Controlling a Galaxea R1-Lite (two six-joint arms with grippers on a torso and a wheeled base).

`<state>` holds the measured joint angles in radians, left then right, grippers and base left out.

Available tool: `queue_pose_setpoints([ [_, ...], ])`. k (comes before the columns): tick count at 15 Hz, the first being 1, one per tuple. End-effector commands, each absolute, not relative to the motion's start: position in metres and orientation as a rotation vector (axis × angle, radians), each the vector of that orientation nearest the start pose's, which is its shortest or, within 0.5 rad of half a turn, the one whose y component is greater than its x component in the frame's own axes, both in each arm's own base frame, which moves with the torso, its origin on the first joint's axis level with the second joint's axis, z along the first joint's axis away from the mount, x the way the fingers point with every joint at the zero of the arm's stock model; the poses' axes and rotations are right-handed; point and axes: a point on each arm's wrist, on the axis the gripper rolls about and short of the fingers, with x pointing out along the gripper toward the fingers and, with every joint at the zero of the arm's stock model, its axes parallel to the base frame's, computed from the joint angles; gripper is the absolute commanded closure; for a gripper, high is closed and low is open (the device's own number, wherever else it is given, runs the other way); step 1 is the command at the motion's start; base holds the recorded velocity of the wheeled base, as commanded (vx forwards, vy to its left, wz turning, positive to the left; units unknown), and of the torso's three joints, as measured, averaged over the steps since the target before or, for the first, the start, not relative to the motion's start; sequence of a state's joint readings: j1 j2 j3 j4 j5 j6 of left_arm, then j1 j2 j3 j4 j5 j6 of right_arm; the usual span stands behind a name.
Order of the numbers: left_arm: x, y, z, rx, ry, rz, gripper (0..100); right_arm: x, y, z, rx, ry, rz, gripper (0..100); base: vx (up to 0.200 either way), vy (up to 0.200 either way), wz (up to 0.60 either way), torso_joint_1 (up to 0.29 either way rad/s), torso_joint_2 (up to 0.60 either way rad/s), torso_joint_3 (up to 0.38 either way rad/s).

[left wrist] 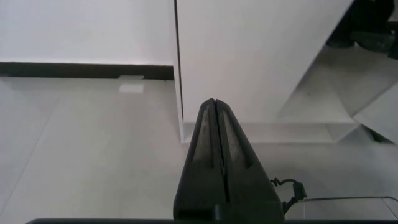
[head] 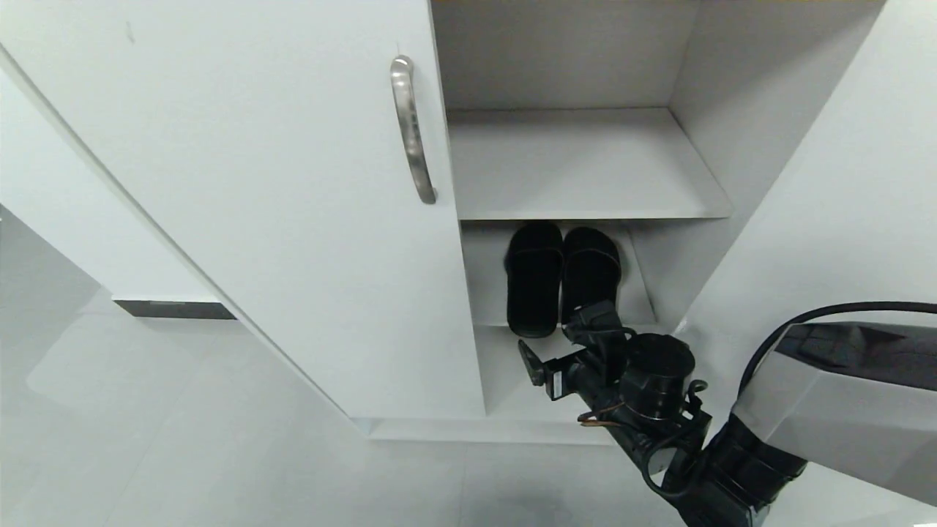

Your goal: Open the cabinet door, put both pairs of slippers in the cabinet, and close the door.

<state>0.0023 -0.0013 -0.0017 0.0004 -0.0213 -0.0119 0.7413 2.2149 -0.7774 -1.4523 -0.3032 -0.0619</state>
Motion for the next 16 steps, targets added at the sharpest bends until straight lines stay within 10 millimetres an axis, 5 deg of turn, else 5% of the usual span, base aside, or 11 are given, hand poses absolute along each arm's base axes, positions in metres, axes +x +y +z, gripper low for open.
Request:
queue_pose_setpoints([
  [1,-0.023,-0.001,0.076,-0.012,-0.001,-0.018,100,0.269,0.245,0.093,-0.012,-0.034,0.489,0,-0.2,0.0,0.0,0.002,0.0,0.002],
  [6,-0.023,-0.001,0.076,-0.011,-0.001,-0.02,100,0.22,0.232,0.123,0.13,0.047,0.732,0,-0.08,0.0,0.0,0.001,0.0,0.001],
  [16,-0.023,-0.001,0.076,-0.014,-0.001,-0.018,100,0.213,0.234,0.118,0.112,0.091,0.749,0,0.0,0.0,0.0,0.001,0.0,0.049],
])
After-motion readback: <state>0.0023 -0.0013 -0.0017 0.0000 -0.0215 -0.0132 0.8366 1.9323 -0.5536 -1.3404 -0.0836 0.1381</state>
